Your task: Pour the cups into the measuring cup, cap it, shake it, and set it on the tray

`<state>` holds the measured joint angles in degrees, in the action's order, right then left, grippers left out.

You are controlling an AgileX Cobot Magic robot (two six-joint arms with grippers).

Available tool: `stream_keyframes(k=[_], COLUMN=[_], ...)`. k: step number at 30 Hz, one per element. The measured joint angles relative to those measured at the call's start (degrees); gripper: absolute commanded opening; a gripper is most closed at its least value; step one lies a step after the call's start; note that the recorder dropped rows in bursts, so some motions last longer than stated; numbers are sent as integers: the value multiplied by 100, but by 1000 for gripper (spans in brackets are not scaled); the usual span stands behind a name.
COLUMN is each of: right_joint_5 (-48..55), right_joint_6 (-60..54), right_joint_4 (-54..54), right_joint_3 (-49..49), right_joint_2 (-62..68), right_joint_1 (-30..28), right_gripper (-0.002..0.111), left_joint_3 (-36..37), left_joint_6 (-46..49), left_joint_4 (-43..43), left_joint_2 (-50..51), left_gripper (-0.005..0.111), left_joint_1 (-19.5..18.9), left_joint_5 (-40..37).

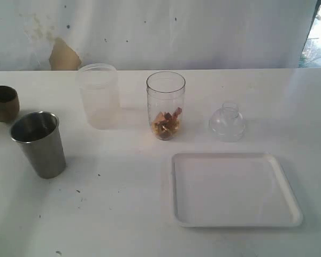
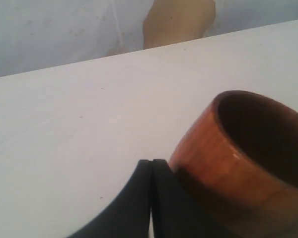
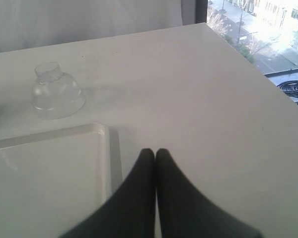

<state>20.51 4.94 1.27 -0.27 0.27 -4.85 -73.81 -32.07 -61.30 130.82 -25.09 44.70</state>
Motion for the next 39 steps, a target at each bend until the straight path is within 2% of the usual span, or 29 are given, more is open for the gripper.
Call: stream_keyframes(k=[4, 7, 12, 15, 21, 32, 39], right_joint_5=[0, 0, 0, 0, 0, 0, 0], right_joint_6=[0, 0, 0, 0, 0, 0, 0], right_joint_4=[0, 0, 0, 0, 0, 0, 0], right_joint_3=[0, 0, 0, 0, 0, 0, 0], right_joint_2=[0, 0, 0, 0, 0, 0, 0], right_joint_1=[0, 0, 0, 0, 0, 0, 0], right_gripper=[0, 0, 0, 0, 0, 0, 0], left_joint_3=[0, -14, -27, -27, -27, -27, -27], left_joint_6=[-26, -84, -154, -154, -98, 93, 93], left_joint_4=[-51, 260, 543, 565, 147, 295, 88], left_joint_2=[25, 25, 25, 25, 278, 662, 724], left_gripper=[0, 0, 0, 0, 0, 0, 0], left_joint_1=[70, 75, 75, 75, 77, 165, 175], left_joint_5=[169, 178, -638, -829, -17, 265, 1340])
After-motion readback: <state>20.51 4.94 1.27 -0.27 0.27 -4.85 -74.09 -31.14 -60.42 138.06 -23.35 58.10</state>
